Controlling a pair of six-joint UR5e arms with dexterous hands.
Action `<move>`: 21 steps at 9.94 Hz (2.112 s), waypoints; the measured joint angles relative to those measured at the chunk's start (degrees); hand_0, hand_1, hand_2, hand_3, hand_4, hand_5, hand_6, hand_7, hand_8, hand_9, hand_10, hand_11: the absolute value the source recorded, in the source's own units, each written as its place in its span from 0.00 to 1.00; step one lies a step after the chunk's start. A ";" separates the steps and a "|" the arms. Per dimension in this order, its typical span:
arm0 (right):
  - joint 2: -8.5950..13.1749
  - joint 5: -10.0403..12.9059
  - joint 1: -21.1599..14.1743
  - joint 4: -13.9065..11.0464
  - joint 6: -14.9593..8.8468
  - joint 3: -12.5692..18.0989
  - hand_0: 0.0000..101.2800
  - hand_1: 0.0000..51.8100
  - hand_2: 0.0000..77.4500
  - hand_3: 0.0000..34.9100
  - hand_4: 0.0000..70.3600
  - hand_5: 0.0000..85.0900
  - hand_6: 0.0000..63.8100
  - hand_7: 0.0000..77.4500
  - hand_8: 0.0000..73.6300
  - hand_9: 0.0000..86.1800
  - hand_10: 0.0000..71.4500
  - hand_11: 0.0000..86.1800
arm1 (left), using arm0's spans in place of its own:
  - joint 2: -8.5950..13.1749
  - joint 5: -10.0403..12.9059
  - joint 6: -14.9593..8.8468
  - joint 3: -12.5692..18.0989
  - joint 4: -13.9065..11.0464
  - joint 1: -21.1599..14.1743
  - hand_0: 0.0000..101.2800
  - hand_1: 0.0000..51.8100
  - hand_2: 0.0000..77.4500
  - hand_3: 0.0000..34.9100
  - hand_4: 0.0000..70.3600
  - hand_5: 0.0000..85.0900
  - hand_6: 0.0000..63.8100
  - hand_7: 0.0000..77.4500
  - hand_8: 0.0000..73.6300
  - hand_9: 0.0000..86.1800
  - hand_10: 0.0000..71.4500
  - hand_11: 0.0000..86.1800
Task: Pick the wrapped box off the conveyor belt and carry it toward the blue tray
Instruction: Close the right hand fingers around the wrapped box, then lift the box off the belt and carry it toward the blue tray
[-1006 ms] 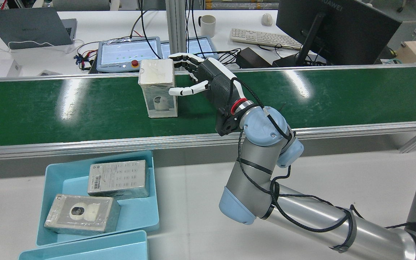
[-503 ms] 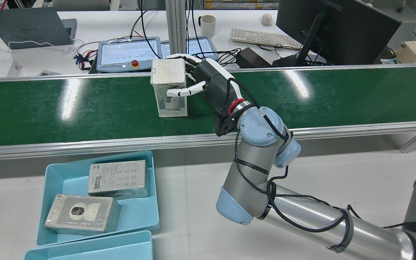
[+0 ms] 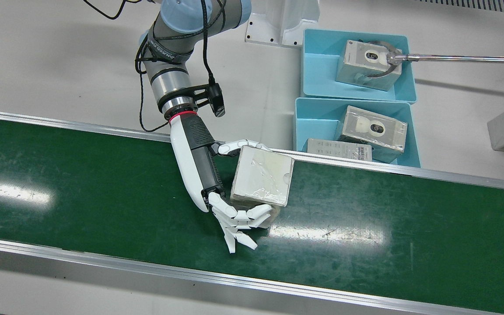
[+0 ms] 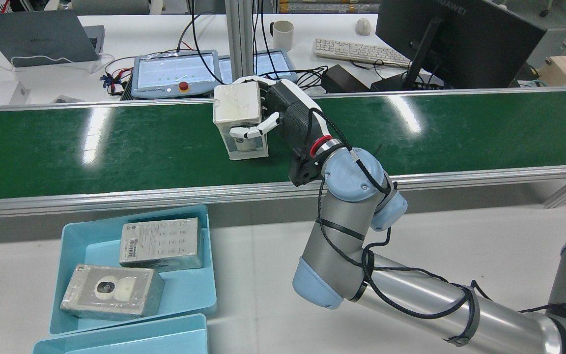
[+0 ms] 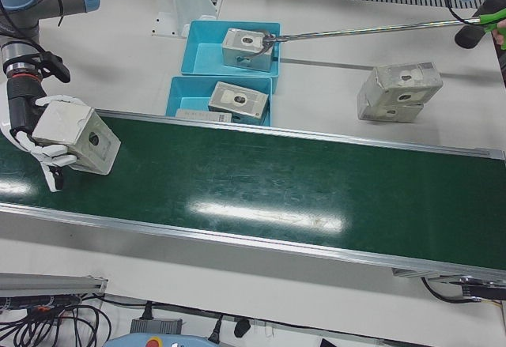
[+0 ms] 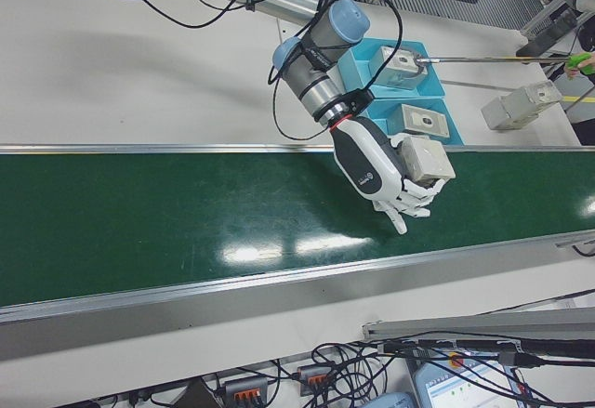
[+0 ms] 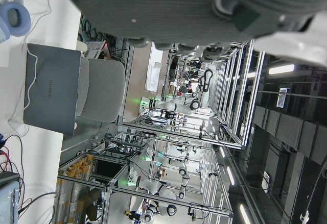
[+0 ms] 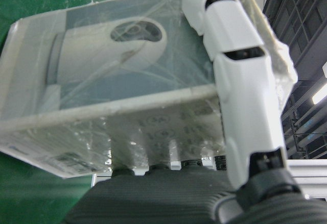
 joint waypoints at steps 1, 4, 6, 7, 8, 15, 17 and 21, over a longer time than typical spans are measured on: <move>-0.01 0.10 0.00 -0.15 0.01 0.05 0.54 0.31 0.41 0.28 0.43 0.43 0.28 0.53 0.25 0.28 0.13 0.02 | 0.00 0.00 0.00 0.00 0.00 0.00 0.00 0.00 0.01 0.00 0.00 0.01 0.00 0.01 0.01 0.00 0.00 0.00; -0.56 0.20 0.10 -1.85 -0.01 3.61 0.56 0.25 0.42 0.00 0.56 0.53 0.40 0.63 0.49 0.47 0.34 0.33 | 0.00 0.00 0.00 0.00 0.00 0.00 0.00 0.00 0.01 0.00 0.00 0.01 0.00 0.01 0.01 0.00 0.00 0.00; -0.29 0.36 -0.24 -4.03 -0.21 8.72 0.54 0.04 0.46 0.06 0.61 0.60 0.54 0.79 0.62 0.58 0.52 0.46 | 0.00 0.00 0.00 0.00 0.00 0.00 0.00 0.00 0.01 0.00 0.00 0.01 0.00 0.01 0.01 0.00 0.01 0.00; 0.36 0.44 -1.26 -4.63 -0.65 10.75 0.53 0.04 0.46 0.06 0.61 0.63 0.56 0.82 0.63 0.59 0.59 0.50 | 0.00 0.00 0.00 0.00 0.00 0.00 0.00 0.00 0.01 0.00 0.00 0.01 0.00 0.01 0.01 0.00 0.01 0.00; 1.32 0.54 -2.90 -4.88 -1.60 11.74 0.52 0.04 0.46 0.06 0.61 0.63 0.58 0.85 0.64 0.62 0.60 0.51 | 0.00 0.00 0.00 0.00 0.00 0.00 0.00 0.00 0.01 0.00 0.00 0.01 0.00 0.01 0.01 0.00 0.01 0.00; 11.33 2.95 -14.58 -2.11 -11.13 3.04 0.49 0.00 0.56 0.06 0.60 0.83 0.82 0.89 0.77 0.81 0.63 0.66 | 0.00 0.00 0.00 0.00 0.00 0.00 0.00 0.00 0.01 0.00 0.00 0.01 0.00 0.01 0.01 0.00 0.00 0.00; 12.24 0.54 -14.90 -1.04 -11.27 0.18 0.49 0.00 0.56 0.06 0.60 0.83 0.82 0.89 0.77 0.81 0.63 0.66 | 0.00 0.00 0.00 0.00 0.00 0.00 0.00 0.00 0.01 0.00 0.00 0.01 0.00 0.01 0.01 0.00 0.01 0.00; 12.29 -1.51 -15.60 -0.11 -11.02 -0.71 0.56 0.16 0.47 0.32 0.13 0.33 0.30 1.00 0.13 0.24 0.17 0.53 | 0.00 0.00 0.00 0.00 0.00 0.00 0.00 0.00 0.01 0.00 0.00 0.01 0.00 0.01 0.01 0.00 0.01 0.00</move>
